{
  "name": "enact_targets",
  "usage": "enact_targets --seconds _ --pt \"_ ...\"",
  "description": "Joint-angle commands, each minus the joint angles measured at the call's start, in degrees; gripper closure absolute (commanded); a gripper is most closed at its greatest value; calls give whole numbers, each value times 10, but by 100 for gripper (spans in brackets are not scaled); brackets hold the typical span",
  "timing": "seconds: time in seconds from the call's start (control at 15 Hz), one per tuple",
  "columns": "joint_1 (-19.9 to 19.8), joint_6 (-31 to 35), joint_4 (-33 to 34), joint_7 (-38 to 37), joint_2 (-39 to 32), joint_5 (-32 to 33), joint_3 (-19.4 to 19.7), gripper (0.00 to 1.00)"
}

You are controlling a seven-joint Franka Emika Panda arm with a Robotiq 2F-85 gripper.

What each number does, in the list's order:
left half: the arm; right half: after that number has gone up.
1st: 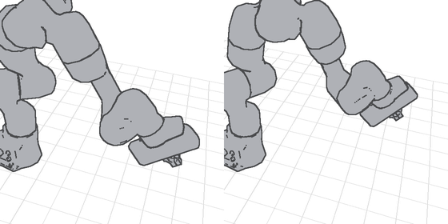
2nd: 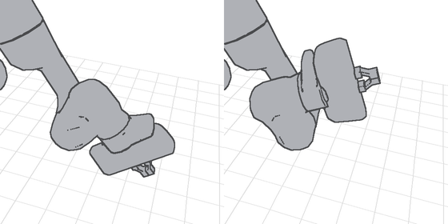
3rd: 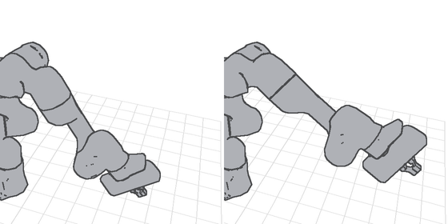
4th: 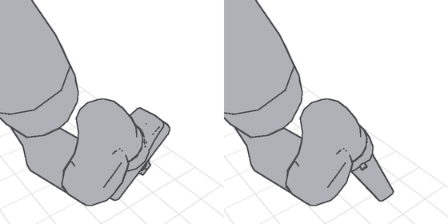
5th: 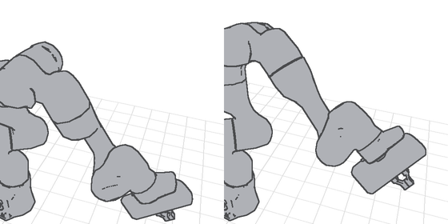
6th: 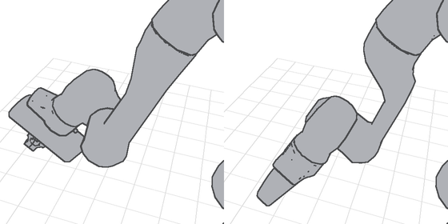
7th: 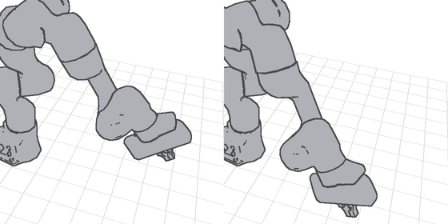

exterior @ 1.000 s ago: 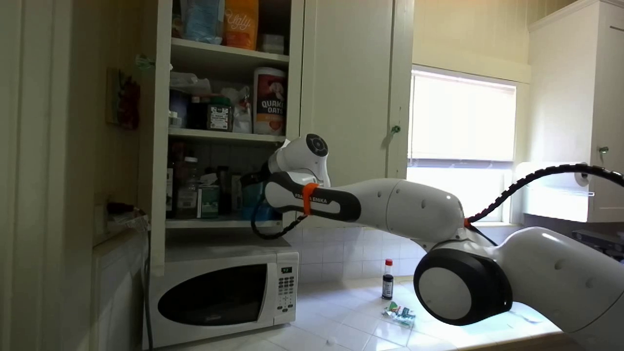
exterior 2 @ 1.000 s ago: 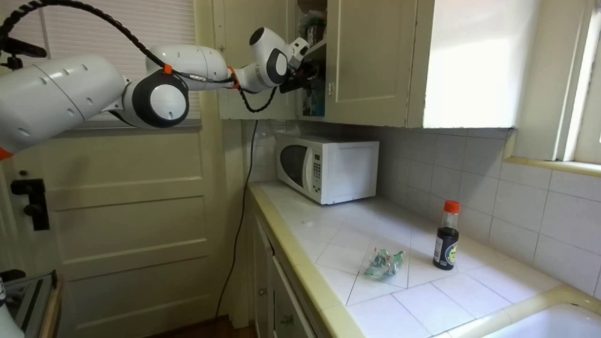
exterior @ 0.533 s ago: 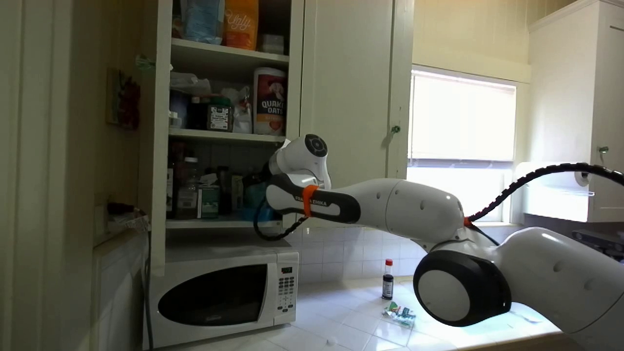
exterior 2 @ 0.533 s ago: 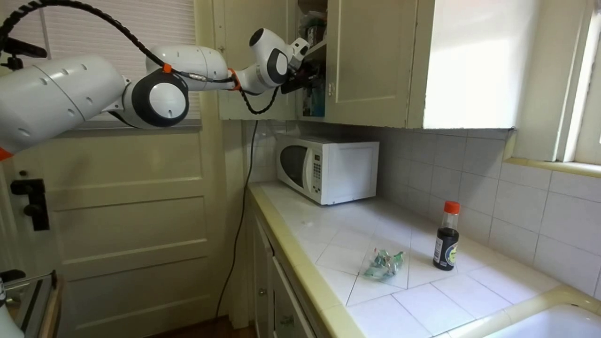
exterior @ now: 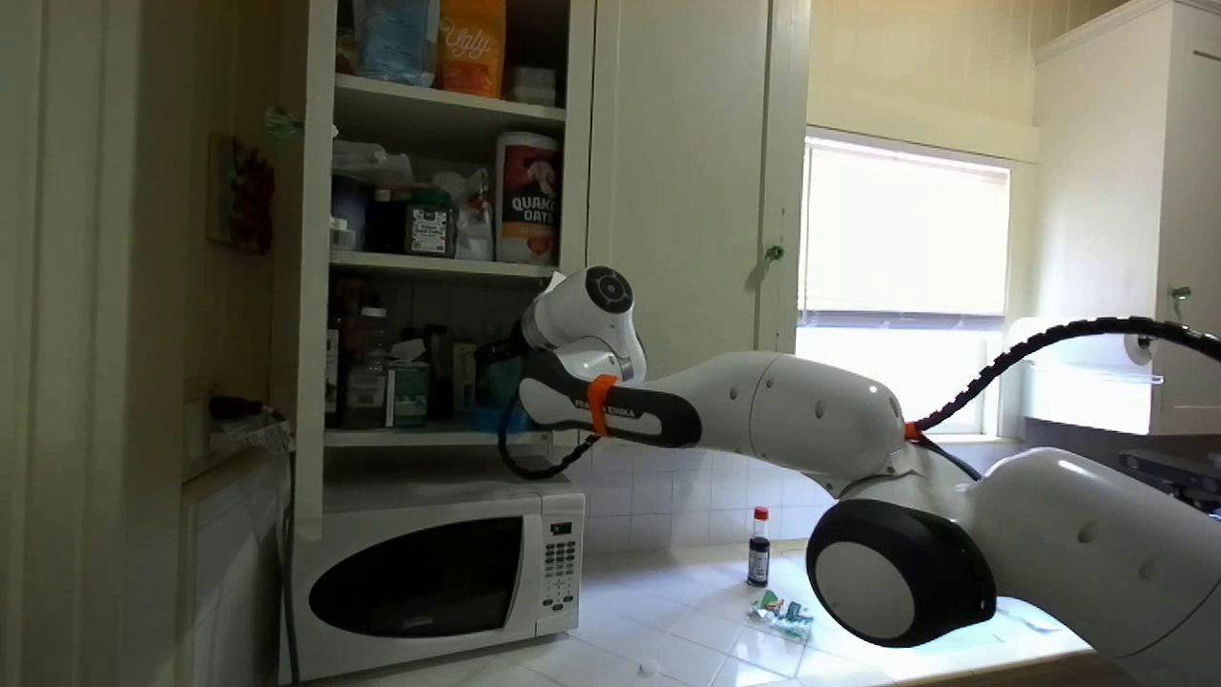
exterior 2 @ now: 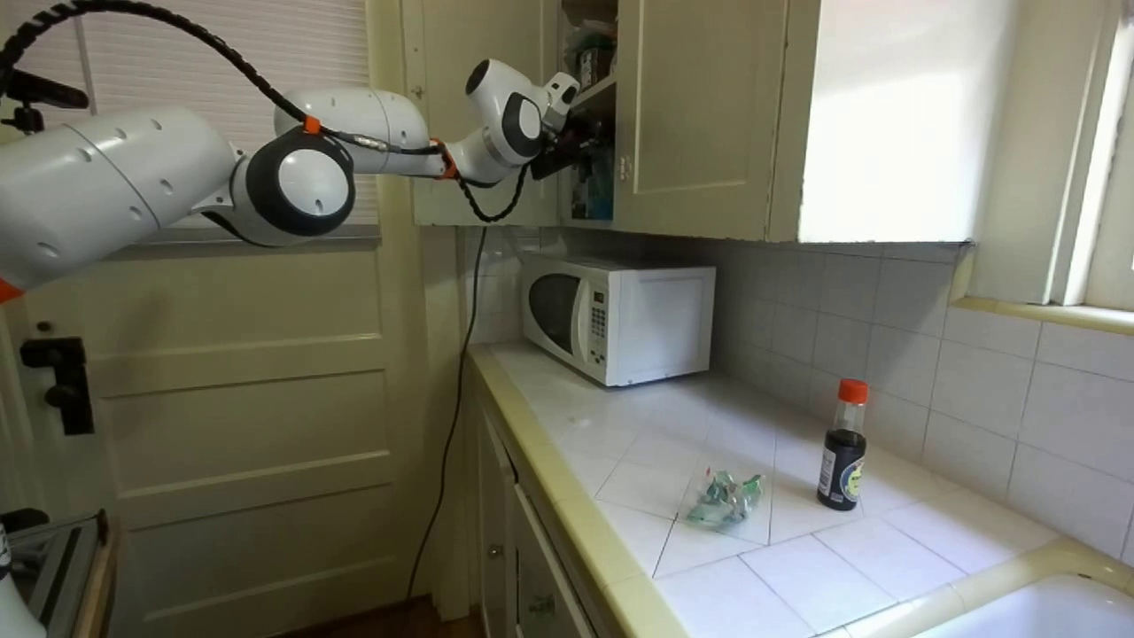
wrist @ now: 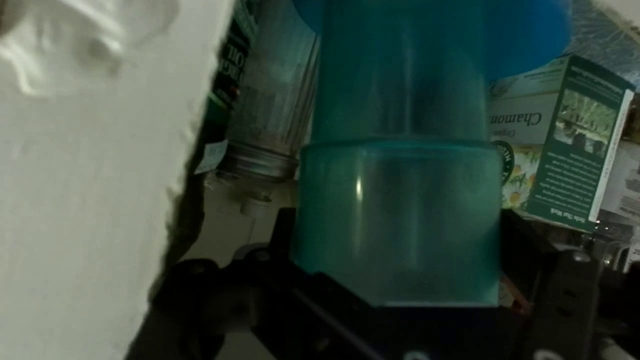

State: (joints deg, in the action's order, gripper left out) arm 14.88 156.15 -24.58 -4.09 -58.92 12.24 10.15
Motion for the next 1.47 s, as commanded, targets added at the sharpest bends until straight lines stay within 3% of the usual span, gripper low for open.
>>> enact_targets --seconds 0.0,0.13,0.33,0.53,0.73,0.87,0.93,1.13,1.2,1.4 --pt "-6 64 0 -23 -8 -4 -2 29" --pt "-10 107 -1 -7 -12 -18 -24 29" --pt "-16 159 -3 40 -17 -51 -87 29" --pt "-16 167 -8 43 -17 -61 -102 29" --pt "-8 187 -7 16 -16 -35 -62 29" --pt "2 194 -3 -28 -16 -23 2 29" --pt "12 177 -3 -74 -13 -18 60 29" --pt "38 128 -2 -147 -14 -16 149 29" --pt "45 113 -7 -158 -12 -16 163 29" --pt "54 112 -19 -146 -13 -27 158 29"
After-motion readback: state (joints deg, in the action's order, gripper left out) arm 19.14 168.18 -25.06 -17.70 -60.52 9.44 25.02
